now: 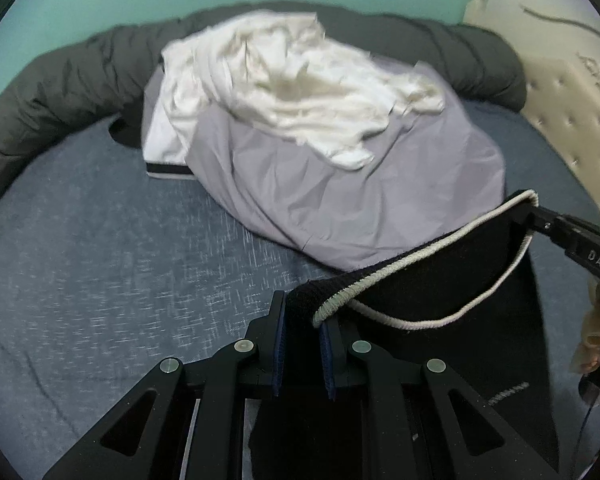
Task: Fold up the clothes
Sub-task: 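Lower the black sweater onto the bed with both grippers, collar first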
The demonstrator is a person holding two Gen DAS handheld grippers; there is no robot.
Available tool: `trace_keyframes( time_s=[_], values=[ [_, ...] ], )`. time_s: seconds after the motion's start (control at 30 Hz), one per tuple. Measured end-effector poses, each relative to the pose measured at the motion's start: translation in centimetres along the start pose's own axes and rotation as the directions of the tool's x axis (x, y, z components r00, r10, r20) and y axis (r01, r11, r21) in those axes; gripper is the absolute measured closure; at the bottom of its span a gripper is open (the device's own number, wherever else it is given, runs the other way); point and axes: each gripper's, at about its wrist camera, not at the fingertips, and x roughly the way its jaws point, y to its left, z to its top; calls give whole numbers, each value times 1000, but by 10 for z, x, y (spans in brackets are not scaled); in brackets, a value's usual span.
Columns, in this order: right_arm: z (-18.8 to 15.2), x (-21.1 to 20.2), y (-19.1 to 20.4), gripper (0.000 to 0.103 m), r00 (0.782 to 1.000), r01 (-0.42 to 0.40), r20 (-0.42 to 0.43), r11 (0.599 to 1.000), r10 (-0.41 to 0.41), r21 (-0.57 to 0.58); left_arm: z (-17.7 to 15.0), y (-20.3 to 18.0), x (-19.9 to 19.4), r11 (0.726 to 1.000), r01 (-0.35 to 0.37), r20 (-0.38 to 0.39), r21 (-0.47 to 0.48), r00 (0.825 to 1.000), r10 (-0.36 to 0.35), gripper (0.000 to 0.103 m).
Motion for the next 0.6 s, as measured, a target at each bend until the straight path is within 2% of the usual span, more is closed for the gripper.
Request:
trace_keyframes(
  time_s=[0.1, 0.13, 0.17, 0.2, 0.27, 0.33, 0.37, 0.43, 0.6],
  values=[
    [-8, 24, -11, 94, 999, 14, -40, 1000, -13, 24, -6, 1, 29, 999, 17, -33, -32, 999, -19, 82],
    [-10, 27, -13, 93, 999, 26, -47, 999, -25, 24, -8, 3, 35, 999, 26, -42, -47, 999, -27, 74],
    [-12, 30, -15, 88, 998, 34, -54, 999, -33, 23, -11, 5, 39, 997, 33, -45, -64, 998, -36, 68],
    [-15, 30, -17, 75, 998, 44, -56, 999, -43, 25, -14, 7, 43, 996, 39, -48, -81, 998, -43, 59],
    [-18, 20, -20, 56, 999, 33, -41, 998, -31, 45, -18, 14, 41, 990, 58, -42, -126, 997, -63, 54],
    [-22, 5, -22, 45, 1000, 18, -19, 998, -17, 68, -27, 19, 29, 986, 69, -28, -153, 997, -74, 39],
    [-25, -5, -22, 39, 1000, 22, -1, 997, -22, 78, -34, 20, 20, 985, 73, -24, -156, 997, -78, 37],
    [-32, -29, -19, 39, 999, 6, 39, 996, -10, 93, -50, 22, 1, 984, 80, -16, -161, 996, -84, 37],
    [-79, -99, -14, 38, 988, -123, 115, 981, 106, 152, -89, 26, -45, 980, 98, 5, -174, 995, -98, 37]
  ],
)
